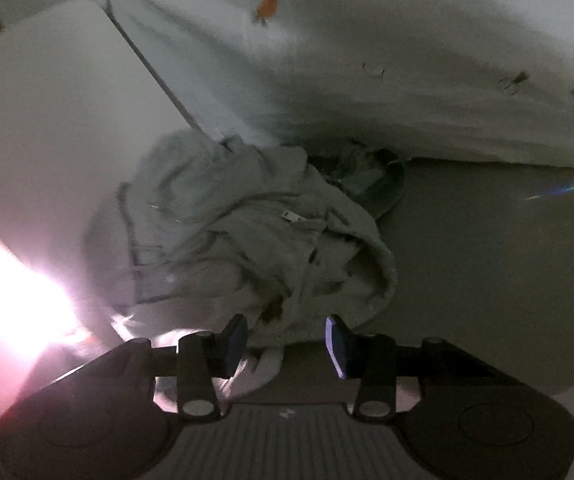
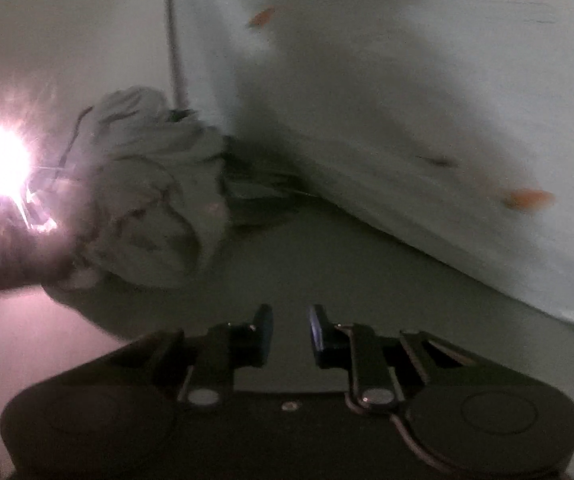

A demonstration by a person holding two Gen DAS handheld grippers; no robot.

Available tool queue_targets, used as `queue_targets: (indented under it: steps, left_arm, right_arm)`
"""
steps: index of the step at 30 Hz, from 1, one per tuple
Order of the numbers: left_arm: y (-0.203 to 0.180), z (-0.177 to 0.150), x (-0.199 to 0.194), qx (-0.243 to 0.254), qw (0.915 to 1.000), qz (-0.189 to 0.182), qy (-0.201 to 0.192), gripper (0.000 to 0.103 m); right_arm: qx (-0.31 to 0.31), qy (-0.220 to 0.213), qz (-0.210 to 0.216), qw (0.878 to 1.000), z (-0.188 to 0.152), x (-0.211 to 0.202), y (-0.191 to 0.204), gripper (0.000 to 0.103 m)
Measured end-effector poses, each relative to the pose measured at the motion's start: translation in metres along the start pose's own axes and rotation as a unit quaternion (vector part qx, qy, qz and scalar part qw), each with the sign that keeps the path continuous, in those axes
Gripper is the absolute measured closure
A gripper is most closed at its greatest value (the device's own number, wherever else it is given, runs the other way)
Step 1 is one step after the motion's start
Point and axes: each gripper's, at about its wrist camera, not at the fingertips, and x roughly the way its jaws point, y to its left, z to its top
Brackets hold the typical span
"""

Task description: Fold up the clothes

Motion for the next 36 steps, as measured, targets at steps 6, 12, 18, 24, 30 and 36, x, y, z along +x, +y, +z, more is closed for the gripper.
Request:
queue_targets:
  steps: [6, 12, 18, 24, 30, 36]
  left_arm:
    - [-0.015, -0.006, 0.06, 0.048, 0.9981, 0.04, -0.002, 0.053]
    - [-0.016, -0.009, 0.063, 0.023, 0.9924, 0.115, -0.037, 0.052]
    - [-0.015, -0.006, 0.068, 0.034, 0.9623, 0.261, -0.07, 0.036]
    - [0.013, 0.026, 0.049, -0.016, 0.9146, 0.387, -0.117, 0.025]
    - [0.036, 0.079, -0.008, -0.078, 0.8664, 0.452, -0.198, 0.022]
    - [0.046, 0.133, -0.15, -0.177, 0.8222, 0.442, -0.312, 0.019]
  right_arm:
    - [-0.015, 0.013, 0.07, 0.997, 0.033, 0.096, 0.039, 0.062]
    - [-0.041, 0.041, 0.06, 0.996, 0.039, 0.167, 0.063, 0.061]
    - [-0.073, -0.027, -0.07, 0.994, 0.037, 0.161, 0.062, 0.071]
    - [-0.16, -0.195, -0.204, 0.946, 0.052, 0.085, 0.057, 0.071]
    - [-0.223, -0.356, -0.299, 0.857, 0.081, -0.01, 0.033, 0.071]
    - [-0.216, -0.472, -0.357, 0.776, 0.106, -0.146, -0.004, 0.068]
